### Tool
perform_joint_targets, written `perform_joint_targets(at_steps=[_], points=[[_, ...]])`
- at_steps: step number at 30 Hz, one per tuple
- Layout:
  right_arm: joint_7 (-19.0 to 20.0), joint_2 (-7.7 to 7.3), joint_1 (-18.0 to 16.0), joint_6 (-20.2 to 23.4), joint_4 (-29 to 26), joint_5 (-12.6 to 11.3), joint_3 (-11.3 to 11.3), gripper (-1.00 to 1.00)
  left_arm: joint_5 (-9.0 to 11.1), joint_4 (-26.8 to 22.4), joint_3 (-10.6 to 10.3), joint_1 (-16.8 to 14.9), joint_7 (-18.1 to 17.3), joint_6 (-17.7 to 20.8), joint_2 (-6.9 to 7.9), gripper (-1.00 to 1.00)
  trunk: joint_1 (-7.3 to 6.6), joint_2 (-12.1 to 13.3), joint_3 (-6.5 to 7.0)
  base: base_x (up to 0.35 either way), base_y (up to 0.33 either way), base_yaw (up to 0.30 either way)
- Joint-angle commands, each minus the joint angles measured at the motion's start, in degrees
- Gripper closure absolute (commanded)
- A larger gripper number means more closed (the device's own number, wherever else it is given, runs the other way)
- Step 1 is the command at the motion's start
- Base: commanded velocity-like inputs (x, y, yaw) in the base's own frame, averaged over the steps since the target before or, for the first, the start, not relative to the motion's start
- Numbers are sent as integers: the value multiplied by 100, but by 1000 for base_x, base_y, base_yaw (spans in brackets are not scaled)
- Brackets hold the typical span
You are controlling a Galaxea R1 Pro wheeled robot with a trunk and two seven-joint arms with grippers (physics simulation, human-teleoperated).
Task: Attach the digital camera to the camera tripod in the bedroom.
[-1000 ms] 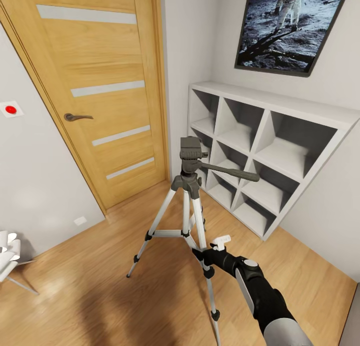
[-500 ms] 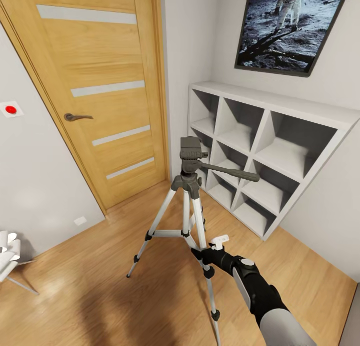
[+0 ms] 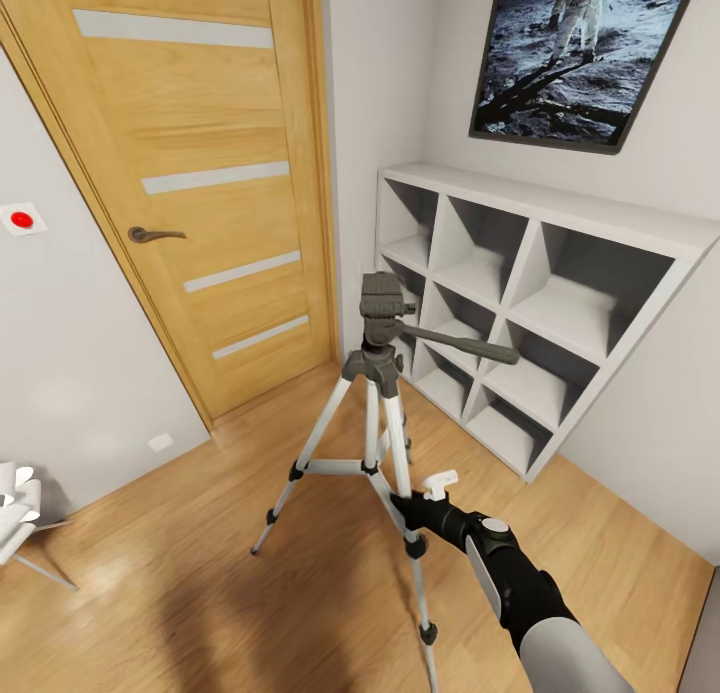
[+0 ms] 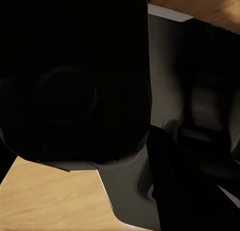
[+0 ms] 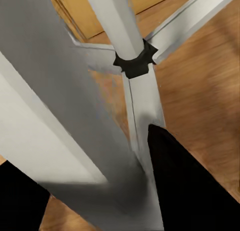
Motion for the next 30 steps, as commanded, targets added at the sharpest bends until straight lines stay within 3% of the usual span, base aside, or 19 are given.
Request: perform_joint_targets(at_steps=[1,24,27,30], points=[[45,9,-3,41,-17,9,-34,100,42,0,-47,-3,-9,4,2,100,3,-11,-10,0,0,0],[37,7,-3,58,-30,46,-38,100,42,0,-47,-3,-9,4,2,100,3,-11,-10,0,0,0],[-49,26,5,62,-6,58,-50,100,18,-94,-140,95,-87,-44,100,100,3,-11,-10,0,0,0],[-39,25,5,60,1,60,-51,100,-14,-29,-226,194,-104,-138,99,100,3,-11,-10,0,0,0]])
